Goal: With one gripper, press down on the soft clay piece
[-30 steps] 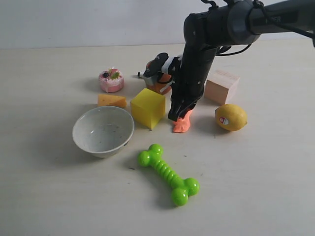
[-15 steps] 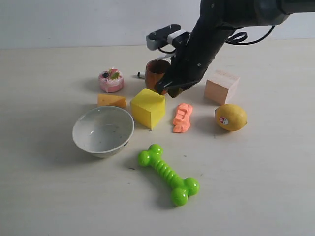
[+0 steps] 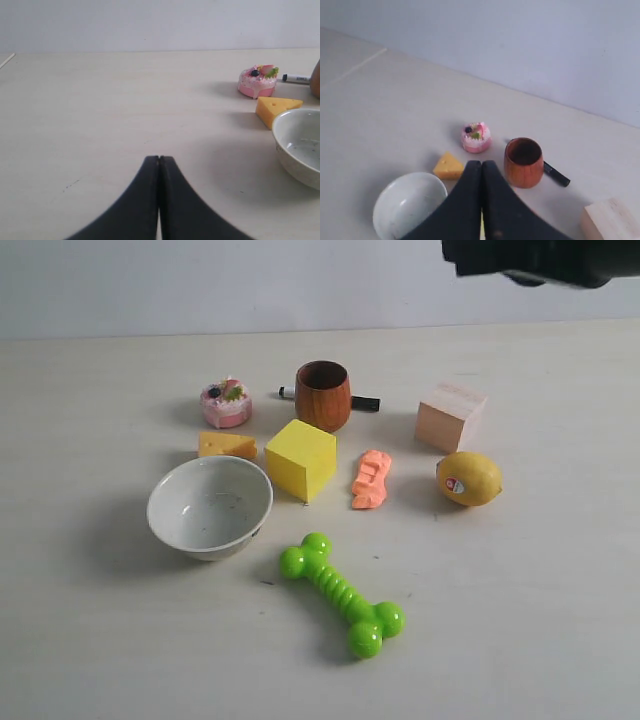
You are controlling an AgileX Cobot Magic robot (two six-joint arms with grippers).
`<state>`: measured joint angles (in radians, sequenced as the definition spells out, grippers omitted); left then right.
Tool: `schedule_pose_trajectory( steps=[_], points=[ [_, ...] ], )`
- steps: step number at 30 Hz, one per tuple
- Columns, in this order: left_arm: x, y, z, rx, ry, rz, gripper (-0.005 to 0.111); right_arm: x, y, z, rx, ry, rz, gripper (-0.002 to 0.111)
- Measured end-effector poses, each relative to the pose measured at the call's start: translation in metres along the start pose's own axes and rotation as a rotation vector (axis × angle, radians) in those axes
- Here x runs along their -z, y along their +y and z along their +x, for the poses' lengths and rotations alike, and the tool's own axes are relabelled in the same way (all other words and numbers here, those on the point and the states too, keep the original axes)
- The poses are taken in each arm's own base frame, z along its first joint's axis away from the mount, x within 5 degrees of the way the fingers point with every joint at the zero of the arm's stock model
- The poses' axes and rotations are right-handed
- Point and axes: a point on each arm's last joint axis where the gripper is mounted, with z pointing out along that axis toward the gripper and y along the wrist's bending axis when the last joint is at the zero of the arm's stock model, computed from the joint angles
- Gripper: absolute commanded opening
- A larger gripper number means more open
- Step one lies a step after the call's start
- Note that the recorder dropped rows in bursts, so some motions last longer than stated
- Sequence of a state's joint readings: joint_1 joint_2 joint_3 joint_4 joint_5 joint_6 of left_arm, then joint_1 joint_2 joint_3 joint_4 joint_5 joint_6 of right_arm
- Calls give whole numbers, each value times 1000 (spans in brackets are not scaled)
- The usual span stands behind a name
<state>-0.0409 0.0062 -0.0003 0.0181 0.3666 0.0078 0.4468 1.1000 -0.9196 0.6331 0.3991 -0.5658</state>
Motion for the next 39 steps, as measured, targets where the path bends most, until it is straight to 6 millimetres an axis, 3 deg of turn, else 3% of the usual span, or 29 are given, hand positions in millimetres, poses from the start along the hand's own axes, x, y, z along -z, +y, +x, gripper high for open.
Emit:
schedule_pose_trajectory(
  steps=[3, 18, 22, 27, 29, 32, 35, 36, 39],
  points=[
    [0, 0, 0, 0, 0, 0, 0, 29, 7, -10, -47, -90, -6, 0],
    [0, 0, 0, 0, 0, 0, 0, 78, 16, -19, 26, -229, 18, 0],
    [0, 0, 0, 0, 0, 0, 0, 108, 4, -16, 19, -253, 134, 0],
    [0, 0, 0, 0, 0, 0, 0, 159, -11, 1, 10, -240, 443, 0],
    [0, 0, 0, 0, 0, 0, 0, 174, -7, 7, 33, -263, 541, 0],
    [0, 0, 0, 0, 0, 0, 0, 188, 4, 33, 84, -341, 633, 0],
    [0, 0, 0, 0, 0, 0, 0, 183, 2, 64, 59, -416, 686, 0],
    [0, 0, 0, 0, 0, 0, 0, 176, -3, 81, 18, -424, 694, 0],
    [0, 0, 0, 0, 0, 0, 0, 161, -12, 107, -39, -380, 696, 0]
  ],
)
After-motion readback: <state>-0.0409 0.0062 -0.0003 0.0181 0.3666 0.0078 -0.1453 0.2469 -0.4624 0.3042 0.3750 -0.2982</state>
